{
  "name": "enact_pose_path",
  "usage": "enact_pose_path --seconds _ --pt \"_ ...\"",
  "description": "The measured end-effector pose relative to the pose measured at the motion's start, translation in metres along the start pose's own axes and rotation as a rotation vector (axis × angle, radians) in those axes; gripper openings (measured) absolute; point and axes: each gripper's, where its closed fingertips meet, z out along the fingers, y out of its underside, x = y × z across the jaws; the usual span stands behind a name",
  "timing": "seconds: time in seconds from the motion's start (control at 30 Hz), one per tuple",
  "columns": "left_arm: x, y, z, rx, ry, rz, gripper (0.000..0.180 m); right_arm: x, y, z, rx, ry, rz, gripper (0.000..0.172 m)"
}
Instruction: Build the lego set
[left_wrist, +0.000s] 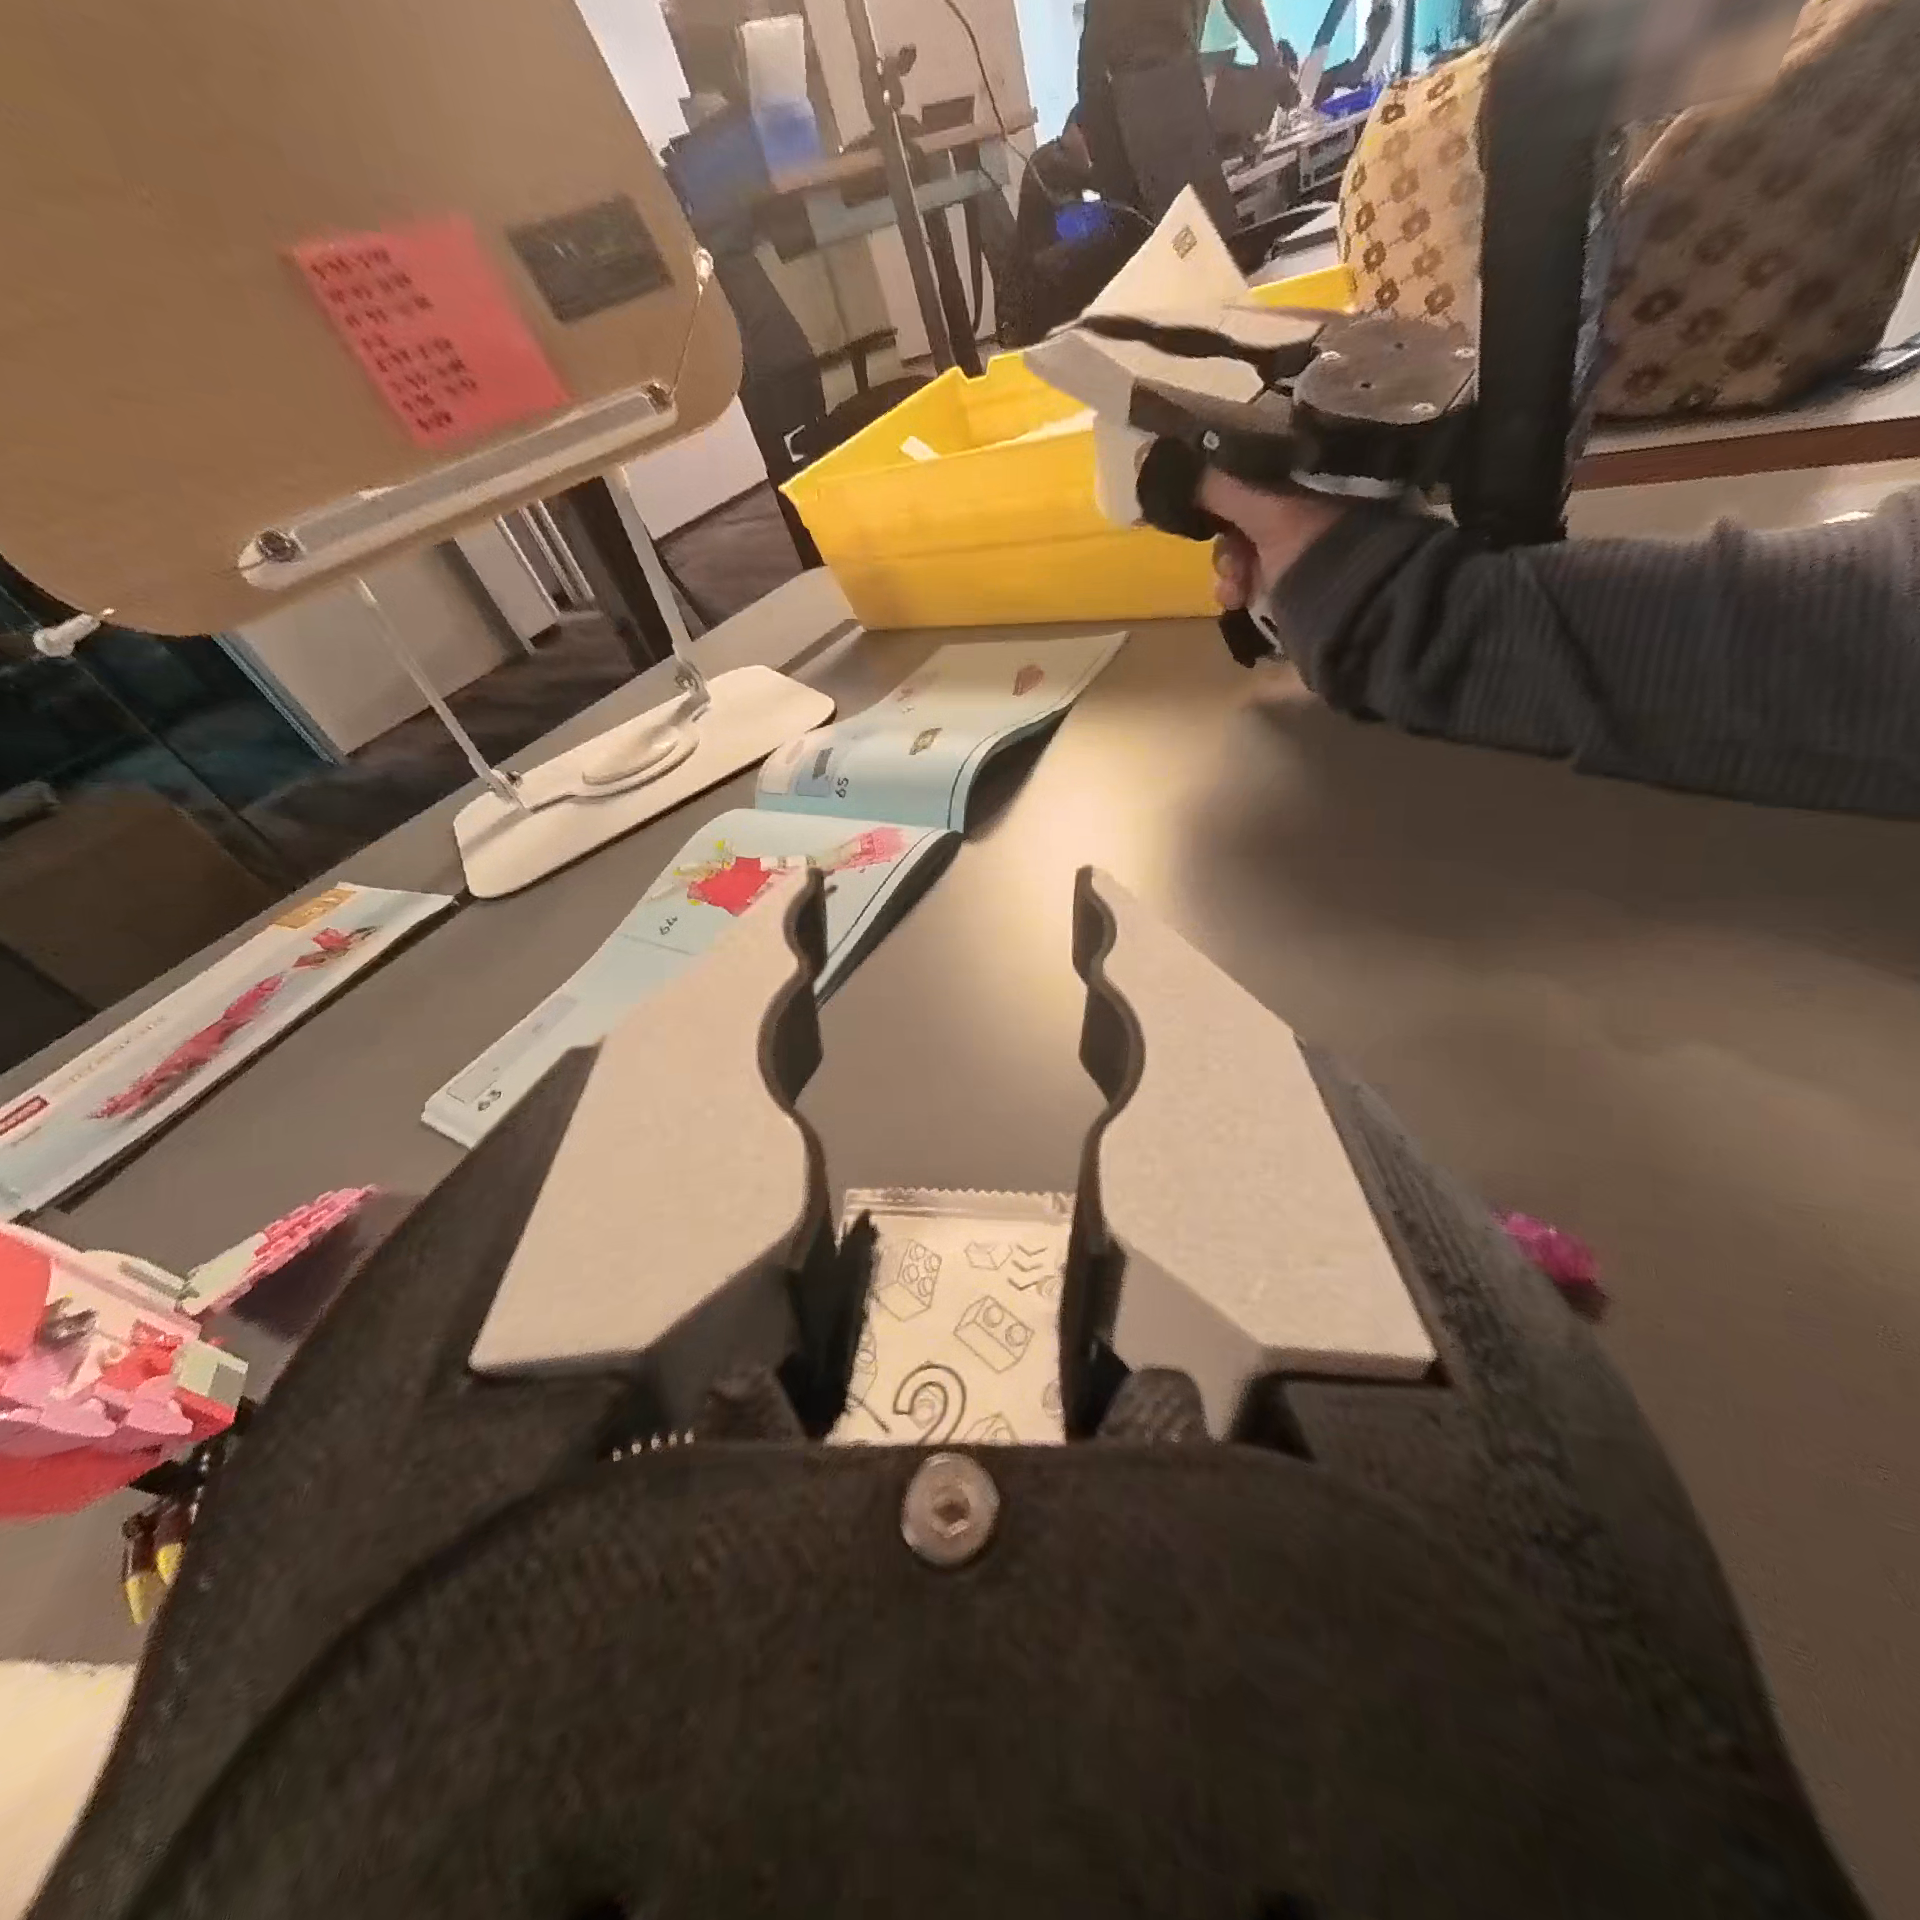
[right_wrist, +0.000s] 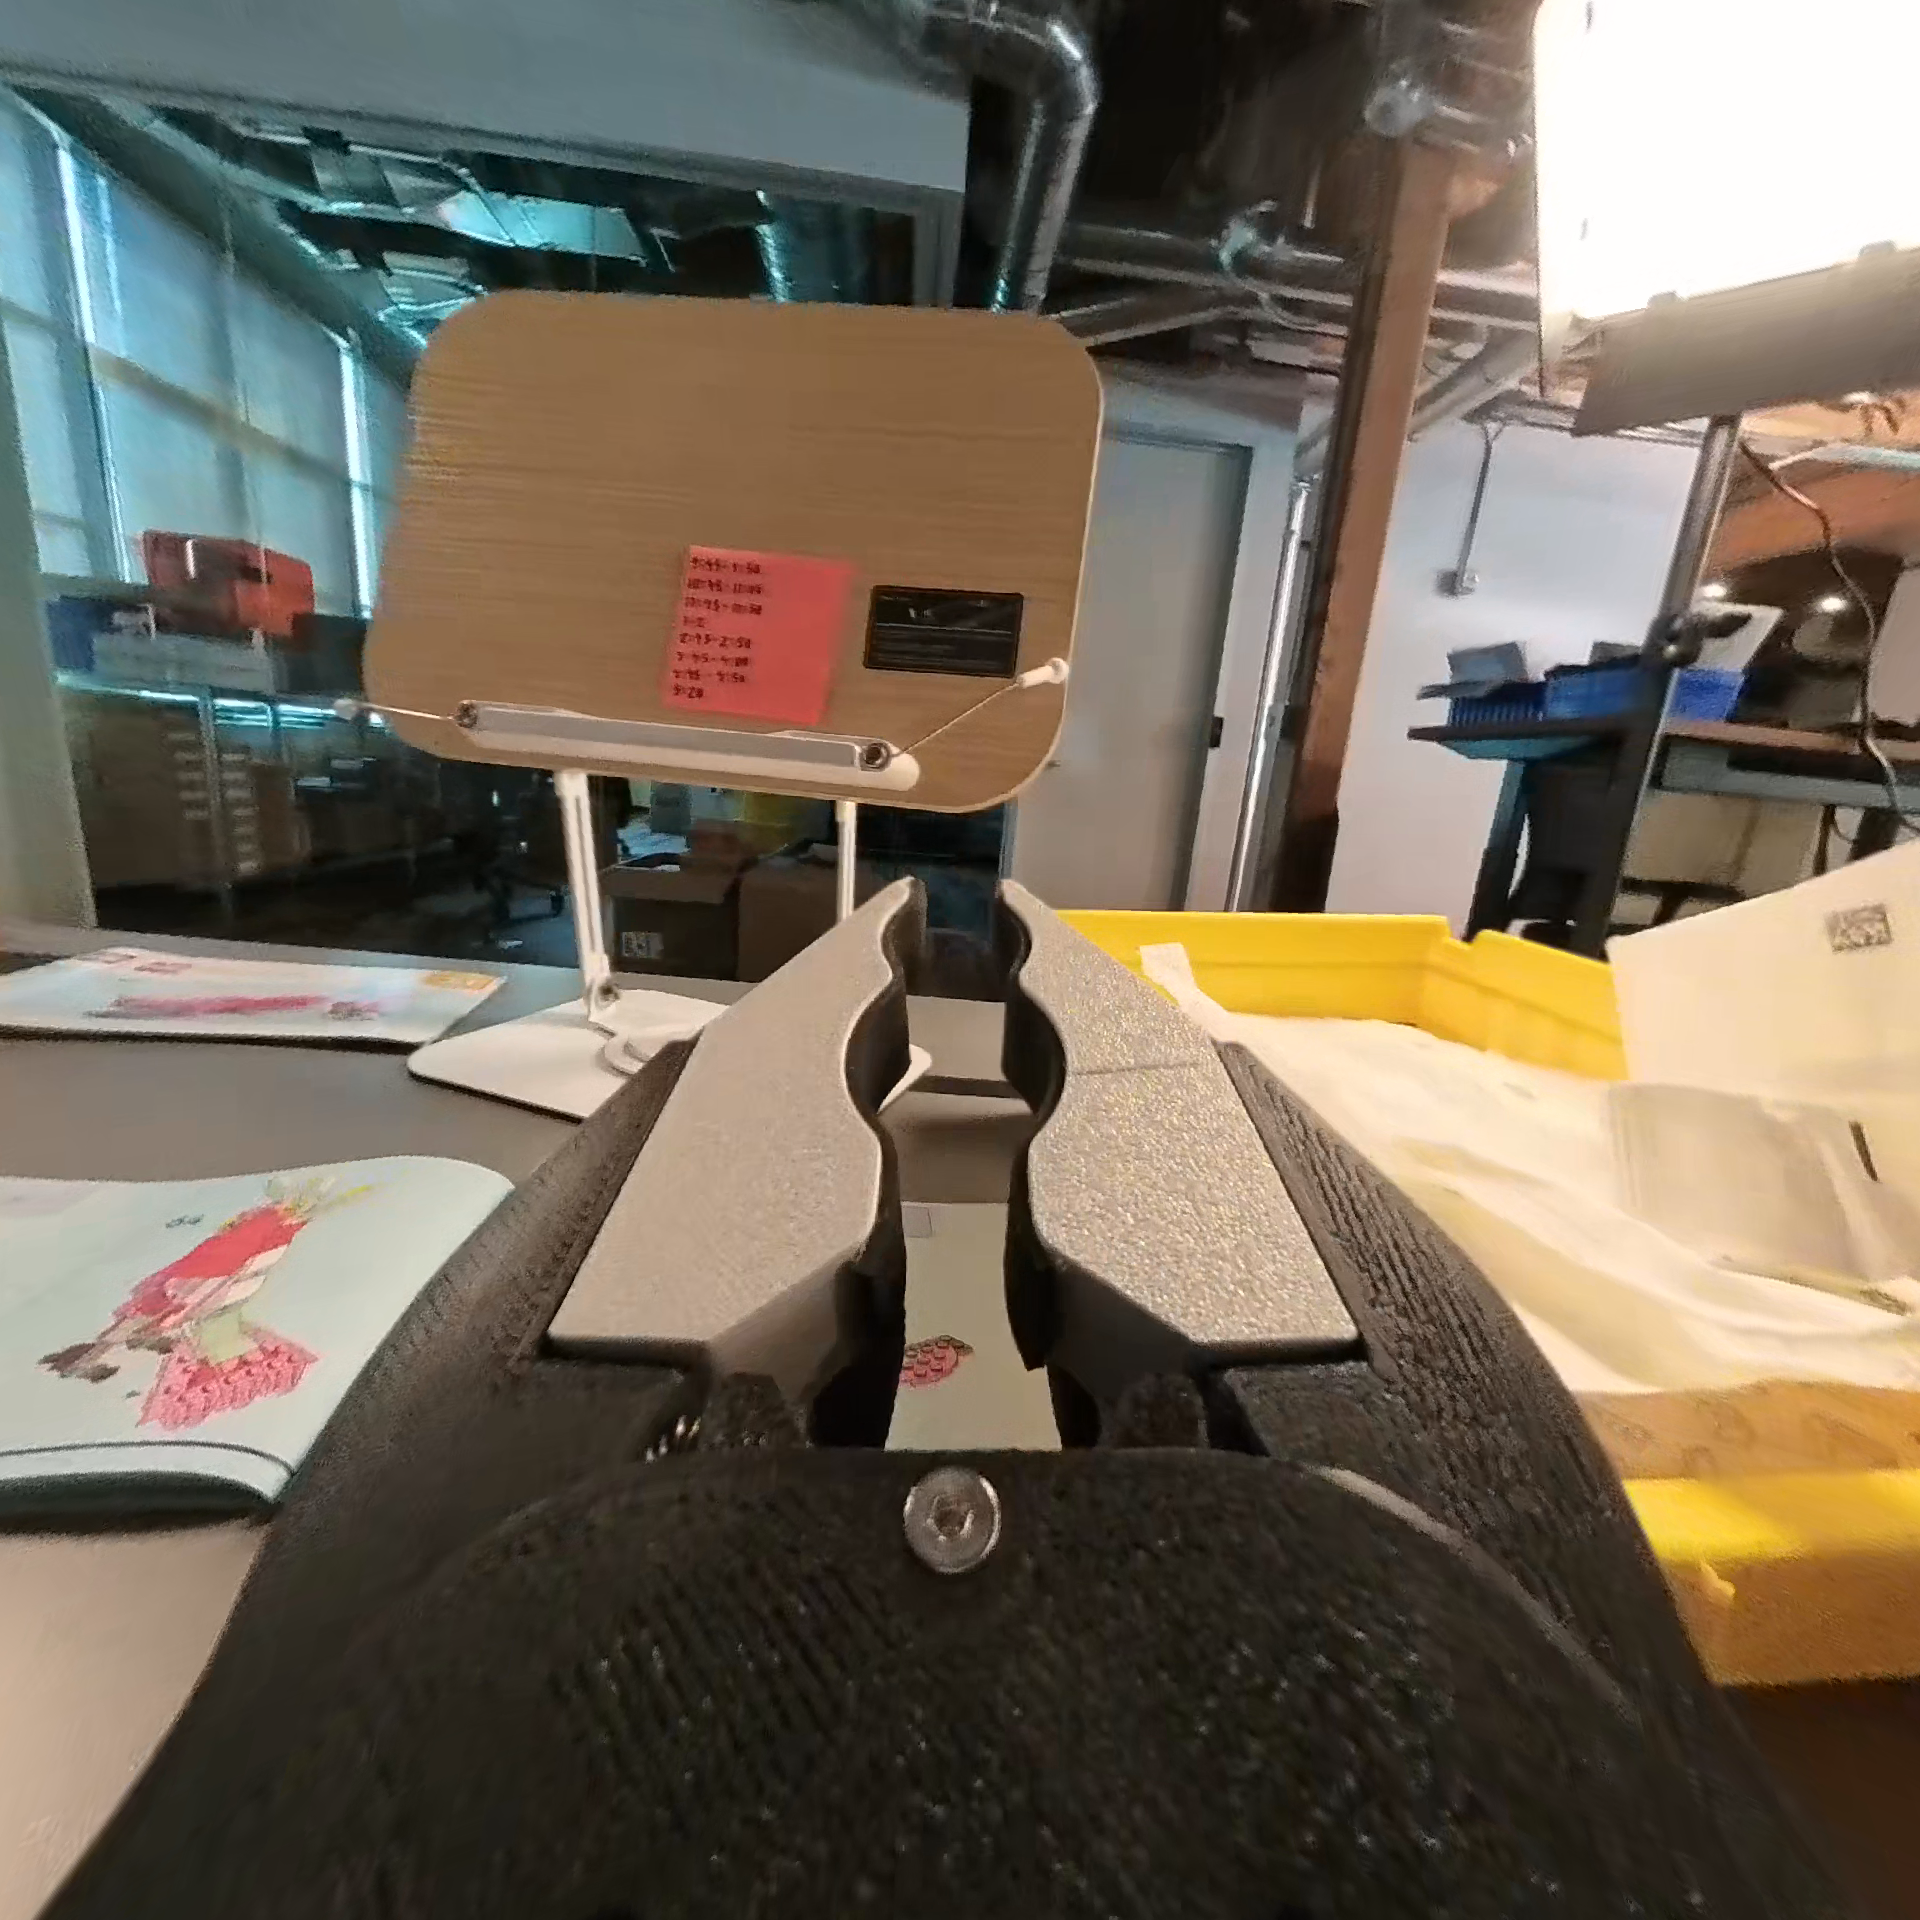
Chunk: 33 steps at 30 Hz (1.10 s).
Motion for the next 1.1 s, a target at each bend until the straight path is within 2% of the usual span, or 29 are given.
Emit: enact_pose_path --seconds 0.37,0.6,0.83,1.1 --pt "0.016 0.002 0.003 -0.004 0.044 0.021 0.047 0.003 0.000 0.000 -0.002 0.012 -0.020 0.005" --pt "0.018 0.006 0.005 -0.014 0.051 0.009 0.047 0.026 0.004 -0.003 -0.003 0.079 0.090 0.003" --pt "0.020 0.015 0.009 -0.058 0.048 0.023 0.046 0.020 0.006 -0.001 -0.021 0.062 0.050 0.001" --pt "0.012 0.006 0.005 -0.012 0.004 0.016 0.044 0.019 0.005 -0.001 -0.018 0.059 0.048 0.000"
